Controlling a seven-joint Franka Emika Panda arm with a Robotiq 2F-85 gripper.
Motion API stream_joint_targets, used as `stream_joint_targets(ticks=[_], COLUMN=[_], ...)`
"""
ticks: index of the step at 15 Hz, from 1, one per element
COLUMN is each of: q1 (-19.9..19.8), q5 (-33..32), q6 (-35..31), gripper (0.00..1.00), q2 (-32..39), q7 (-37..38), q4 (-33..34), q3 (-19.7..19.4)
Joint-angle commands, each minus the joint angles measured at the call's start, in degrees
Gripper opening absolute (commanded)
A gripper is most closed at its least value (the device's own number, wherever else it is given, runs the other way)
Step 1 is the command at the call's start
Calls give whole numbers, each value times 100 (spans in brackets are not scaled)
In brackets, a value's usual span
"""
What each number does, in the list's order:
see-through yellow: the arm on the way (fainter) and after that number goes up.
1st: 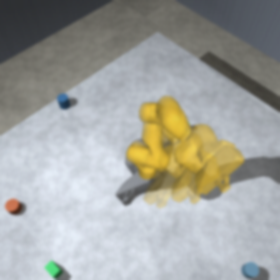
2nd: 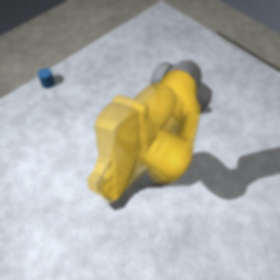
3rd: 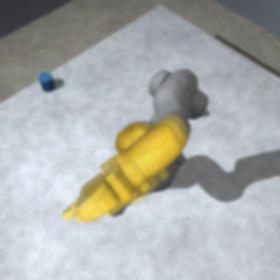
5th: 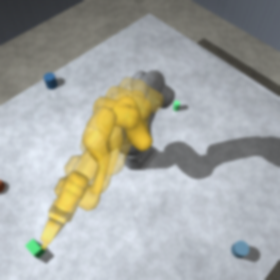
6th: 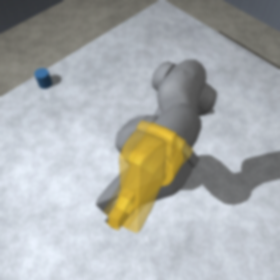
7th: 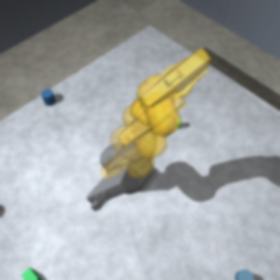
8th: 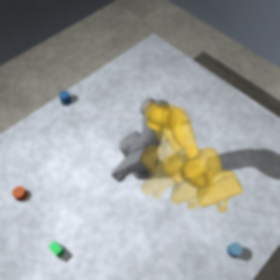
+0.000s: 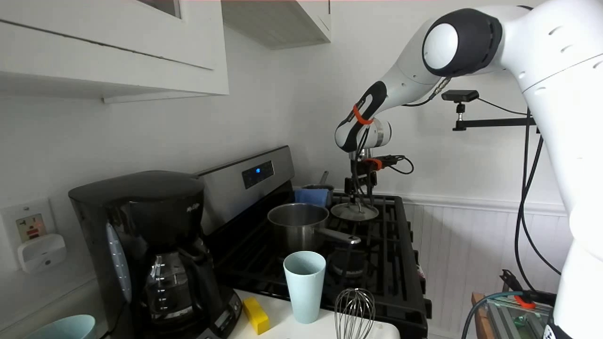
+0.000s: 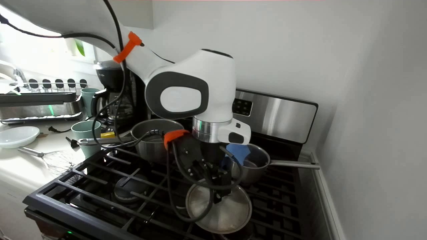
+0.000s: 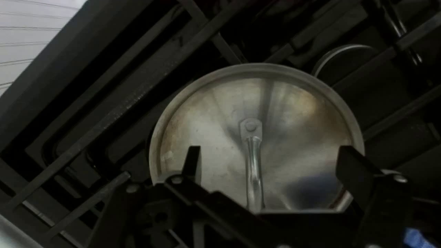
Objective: Open the pot, pour the content of the cup into it, then close the pot
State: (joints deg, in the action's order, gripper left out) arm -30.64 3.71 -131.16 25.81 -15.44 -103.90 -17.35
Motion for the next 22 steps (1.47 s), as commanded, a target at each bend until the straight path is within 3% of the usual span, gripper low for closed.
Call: stream_joint_targets(ticks=[1,2,3,4,12,13,14,16,17,18,19,22], q1=[-359,-420,-462,-500,-623,-618,-619,-618,-619,-621,-618,-598], q5=[596,674,714,743,673,638,615,584,578,574,567,524], q6=[-70,-86,-93,-112,-119,-103,-95,-60,-53,-43,-34,13], gripper=[100,100,83,72,16,60,54,61,45,20,19,1], q2=[312,369,414,475,768,792,819,859,880,890,892,901], q7=[-462,-526,-571,-596,-625,-612,-609,-616,-622,-635,-635,-586], q4=[436,502,575,632,931,957,984,1027,1048,1060,1059,1108], q3=[281,337,385,427,600,594,590,588,590,591,588,562])
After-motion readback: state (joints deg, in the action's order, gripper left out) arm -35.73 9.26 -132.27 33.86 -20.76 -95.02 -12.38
